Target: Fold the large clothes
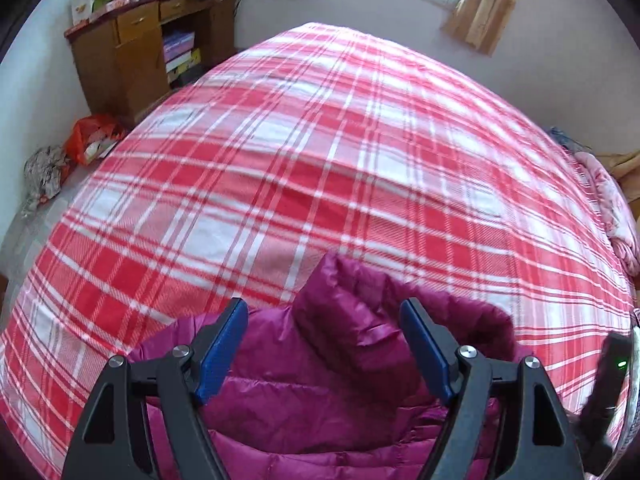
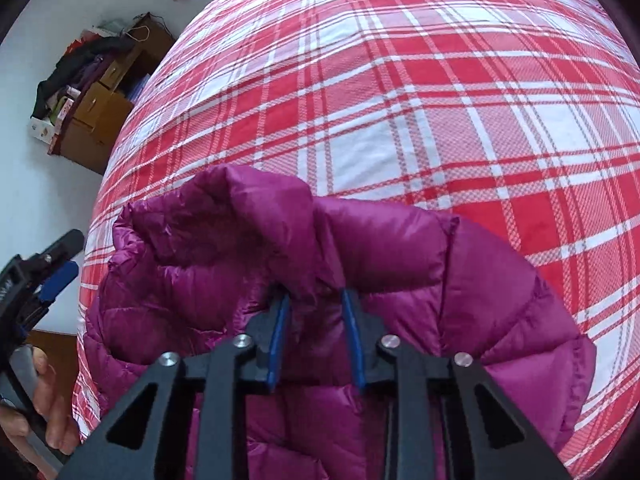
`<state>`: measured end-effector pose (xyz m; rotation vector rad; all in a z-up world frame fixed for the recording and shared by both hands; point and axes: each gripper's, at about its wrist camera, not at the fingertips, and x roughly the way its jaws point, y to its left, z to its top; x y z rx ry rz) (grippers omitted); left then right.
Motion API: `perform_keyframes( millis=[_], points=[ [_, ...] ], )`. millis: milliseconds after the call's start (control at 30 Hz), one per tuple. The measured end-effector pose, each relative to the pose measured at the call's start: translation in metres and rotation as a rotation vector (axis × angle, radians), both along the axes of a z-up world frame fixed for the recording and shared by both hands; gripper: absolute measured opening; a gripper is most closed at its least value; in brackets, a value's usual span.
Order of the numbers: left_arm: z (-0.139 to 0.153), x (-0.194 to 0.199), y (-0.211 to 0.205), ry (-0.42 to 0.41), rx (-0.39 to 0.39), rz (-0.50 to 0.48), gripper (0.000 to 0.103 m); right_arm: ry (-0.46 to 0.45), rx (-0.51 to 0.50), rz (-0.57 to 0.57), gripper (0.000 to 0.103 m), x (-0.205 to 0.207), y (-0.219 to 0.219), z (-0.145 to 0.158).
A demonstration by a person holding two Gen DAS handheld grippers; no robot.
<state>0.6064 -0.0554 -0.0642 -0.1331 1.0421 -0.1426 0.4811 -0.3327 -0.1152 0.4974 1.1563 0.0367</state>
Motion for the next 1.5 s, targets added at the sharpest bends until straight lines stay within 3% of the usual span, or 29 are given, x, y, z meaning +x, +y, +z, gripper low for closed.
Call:
perform_keyframes(
  millis=[33, 133, 300, 467, 500, 567, 633, 833, 933, 1033, 1100, 1133, 1167, 1200, 1233, 1267, 1300, 1367, 1433, 1500],
  points=[
    [0.001, 0.001, -0.006, 0.006, 0.004, -0.019, 0.079, -0.015, -0.014, 0.001, 0.016, -0.002, -0.001, -0.003],
    [-0.011, 0.006, -0.025, 0.060, 0.027, -0.065, 0.079, -0.102, -0.061, 0.024, 0.012, -0.009, 0.004, -0.007],
    [-0.042, 0.010, -0.043, 0.128, 0.096, -0.050, 0.079, -0.194, -0.185, 0.064, 0.011, -0.016, 0.019, -0.009],
    [-0.060, 0.012, -0.049, 0.165, 0.137, -0.047, 0.076, -0.225, -0.203, 0.071, 0.011, -0.018, 0.021, -0.011],
    [-0.060, 0.010, -0.045, 0.138, 0.136, -0.038, 0.049, -0.226, -0.197, 0.069, 0.011, -0.017, 0.021, -0.012],
    [-0.062, 0.006, -0.034, 0.139, 0.089, -0.037, 0.014, -0.224, -0.189, 0.071, 0.011, -0.016, 0.018, -0.012],
    [-0.059, -0.003, -0.014, 0.117, 0.007, -0.014, 0.013, -0.215, -0.180, 0.069, 0.010, -0.016, 0.016, -0.011],
    [-0.041, -0.051, 0.026, -0.014, -0.022, -0.003, 0.012, -0.224, -0.168, -0.008, 0.006, -0.037, 0.003, 0.002],
    [-0.055, -0.065, 0.032, -0.027, 0.014, 0.015, 0.013, -0.213, -0.219, -0.028, 0.002, -0.047, -0.002, -0.005],
    [-0.075, -0.070, 0.038, -0.024, -0.005, 0.044, 0.014, -0.227, -0.186, -0.061, 0.003, -0.056, -0.006, -0.005],
    [-0.083, -0.072, 0.047, -0.039, -0.053, 0.071, 0.016, -0.267, -0.109, -0.093, 0.020, -0.063, -0.011, 0.004],
    [-0.086, -0.073, 0.052, -0.049, -0.084, 0.088, 0.016, -0.288, -0.069, -0.100, 0.042, -0.064, -0.013, 0.009],
    [-0.089, -0.074, 0.053, -0.055, -0.100, 0.098, 0.016, -0.313, -0.032, -0.103, 0.058, -0.065, -0.015, 0.015],
    [-0.091, -0.074, 0.053, -0.068, -0.101, 0.106, 0.016, -0.347, -0.003, -0.099, 0.083, -0.065, -0.014, 0.022],
    [-0.092, -0.075, 0.050, -0.089, -0.087, 0.107, 0.016, -0.370, 0.003, -0.090, 0.089, -0.063, -0.010, 0.028],
    [-0.091, -0.075, 0.046, -0.106, -0.070, 0.107, 0.016, -0.388, -0.015, -0.067, 0.089, -0.059, -0.004, 0.033],
    [-0.091, -0.076, 0.043, -0.123, -0.053, 0.110, 0.016, -0.383, -0.058, -0.035, 0.088, -0.051, 0.005, 0.035],
    [-0.091, -0.076, 0.043, -0.138, -0.058, 0.122, 0.016, -0.334, -0.141, 0.010, 0.072, -0.034, 0.019, 0.029],
    [-0.092, -0.077, 0.047, -0.141, -0.087, 0.129, 0.016, -0.241, -0.135, 0.059, 0.039, -0.015, 0.030, 0.010],
    [-0.095, -0.078, 0.058, -0.140, -0.159, 0.138, 0.016, -0.171, -0.149, 0.085, 0.018, -0.008, 0.038, -0.005]
  ],
)
